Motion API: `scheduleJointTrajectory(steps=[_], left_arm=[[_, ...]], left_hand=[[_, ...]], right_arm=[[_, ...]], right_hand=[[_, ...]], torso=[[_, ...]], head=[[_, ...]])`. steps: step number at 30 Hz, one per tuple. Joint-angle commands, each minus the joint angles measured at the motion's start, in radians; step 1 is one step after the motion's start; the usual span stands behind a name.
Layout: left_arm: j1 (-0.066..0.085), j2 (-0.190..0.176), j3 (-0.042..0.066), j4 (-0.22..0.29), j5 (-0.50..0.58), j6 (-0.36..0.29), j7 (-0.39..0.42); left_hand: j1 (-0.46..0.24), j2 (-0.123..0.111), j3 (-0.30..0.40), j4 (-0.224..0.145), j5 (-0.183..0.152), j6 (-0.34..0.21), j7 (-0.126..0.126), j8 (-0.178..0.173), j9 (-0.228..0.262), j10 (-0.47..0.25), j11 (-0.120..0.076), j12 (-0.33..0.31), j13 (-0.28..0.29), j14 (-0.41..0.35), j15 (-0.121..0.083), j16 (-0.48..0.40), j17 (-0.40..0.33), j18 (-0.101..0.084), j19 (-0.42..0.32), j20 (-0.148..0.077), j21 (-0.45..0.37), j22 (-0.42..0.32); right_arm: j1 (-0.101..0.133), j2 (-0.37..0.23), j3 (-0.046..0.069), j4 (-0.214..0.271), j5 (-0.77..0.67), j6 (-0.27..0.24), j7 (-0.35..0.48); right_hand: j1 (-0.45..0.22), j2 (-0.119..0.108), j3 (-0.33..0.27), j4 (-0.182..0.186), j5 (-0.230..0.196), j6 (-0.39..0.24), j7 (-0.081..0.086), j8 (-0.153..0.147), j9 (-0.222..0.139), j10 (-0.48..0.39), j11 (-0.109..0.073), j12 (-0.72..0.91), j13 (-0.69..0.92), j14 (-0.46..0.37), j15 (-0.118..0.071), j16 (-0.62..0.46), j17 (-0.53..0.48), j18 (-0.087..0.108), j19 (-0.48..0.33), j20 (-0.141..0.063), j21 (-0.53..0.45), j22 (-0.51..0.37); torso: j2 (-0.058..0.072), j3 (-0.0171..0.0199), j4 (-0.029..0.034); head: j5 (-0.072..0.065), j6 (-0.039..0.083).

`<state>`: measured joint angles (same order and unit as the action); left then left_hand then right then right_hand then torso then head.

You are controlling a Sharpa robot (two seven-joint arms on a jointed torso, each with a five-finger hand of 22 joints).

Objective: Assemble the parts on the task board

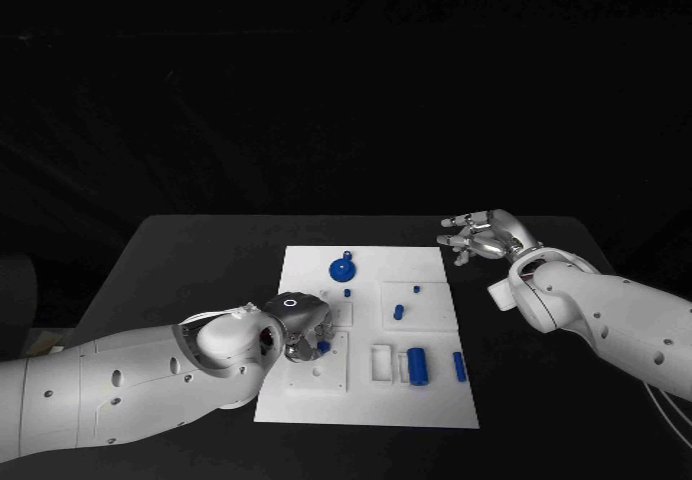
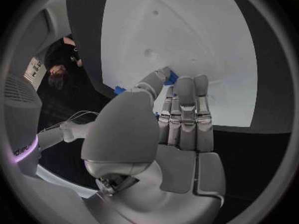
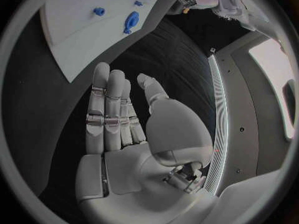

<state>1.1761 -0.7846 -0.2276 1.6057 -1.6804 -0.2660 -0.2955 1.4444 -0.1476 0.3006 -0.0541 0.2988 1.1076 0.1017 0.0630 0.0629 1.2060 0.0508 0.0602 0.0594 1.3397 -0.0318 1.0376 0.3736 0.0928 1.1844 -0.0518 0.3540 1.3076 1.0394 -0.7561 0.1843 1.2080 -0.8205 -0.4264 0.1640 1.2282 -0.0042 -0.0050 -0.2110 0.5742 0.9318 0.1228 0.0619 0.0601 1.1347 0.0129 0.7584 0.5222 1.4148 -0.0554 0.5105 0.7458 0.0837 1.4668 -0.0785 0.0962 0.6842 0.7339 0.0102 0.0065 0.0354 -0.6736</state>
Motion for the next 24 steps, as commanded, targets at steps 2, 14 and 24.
scheduleJointTrajectory(steps=[2, 14, 24], left_arm=[[-0.015, 0.006, -0.014, -0.012, -0.002, 0.119, -0.032], [-0.015, 0.004, -0.014, -0.016, -0.009, 0.071, -0.028], [-0.015, -0.008, -0.013, -0.010, 0.006, -0.049, 0.013]], left_hand=[[0.002, 0.005, 0.009, 0.000, 0.005, 0.025, 0.004, 0.002, 0.000, 0.011, 0.014, -0.003, -0.002, 0.003, -0.001, -0.001, 0.003, 0.010, 0.002, 0.004, 0.006, 0.023], [0.017, 0.062, 0.019, -0.036, 0.017, 0.114, -0.009, 0.000, 0.002, 0.099, -0.009, -0.002, -0.001, 0.028, -0.013, -0.010, 0.002, 0.015, -0.012, -0.010, 0.073, 0.025], [-0.014, 0.036, 0.051, -0.038, 0.088, 0.121, -0.012, 0.000, 0.003, 0.109, -0.012, -0.002, -0.001, 0.048, -0.016, -0.027, 0.005, 0.019, -0.012, -0.013, 0.101, 0.022]], right_arm=[[0.000, 0.000, 0.000, 0.002, -0.004, 0.013, 0.010], [0.000, 0.000, 0.000, 0.003, -0.004, 0.013, 0.010], [0.000, 0.002, 0.000, 0.003, -0.004, 0.012, 0.010]], right_hand=[[-0.013, -0.001, 0.004, 0.000, 0.005, -0.005, 0.002, -0.003, -0.001, -0.004, -0.004, -0.001, 0.000, 0.003, 0.000, -0.002, 0.001, -0.007, 0.004, 0.005, 0.005, -0.001], [-0.014, -0.001, 0.005, 0.000, 0.008, -0.004, 0.002, -0.003, -0.001, -0.004, -0.004, -0.001, 0.000, 0.003, 0.000, -0.002, 0.001, -0.007, 0.003, 0.005, 0.005, -0.001], [-0.015, -0.002, 0.007, -0.001, 0.010, -0.002, 0.002, -0.003, -0.001, -0.004, -0.004, -0.001, 0.000, 0.003, 0.000, -0.002, 0.001, -0.007, 0.003, 0.005, 0.005, -0.001]], torso=[[0.000, 0.0002, -0.0002], [0.000, 0.0001, -0.0002], [0.000, 0.0000, 0.0003]], head=[[0.000, 0.000], [0.000, 0.004], [0.002, 0.012]])
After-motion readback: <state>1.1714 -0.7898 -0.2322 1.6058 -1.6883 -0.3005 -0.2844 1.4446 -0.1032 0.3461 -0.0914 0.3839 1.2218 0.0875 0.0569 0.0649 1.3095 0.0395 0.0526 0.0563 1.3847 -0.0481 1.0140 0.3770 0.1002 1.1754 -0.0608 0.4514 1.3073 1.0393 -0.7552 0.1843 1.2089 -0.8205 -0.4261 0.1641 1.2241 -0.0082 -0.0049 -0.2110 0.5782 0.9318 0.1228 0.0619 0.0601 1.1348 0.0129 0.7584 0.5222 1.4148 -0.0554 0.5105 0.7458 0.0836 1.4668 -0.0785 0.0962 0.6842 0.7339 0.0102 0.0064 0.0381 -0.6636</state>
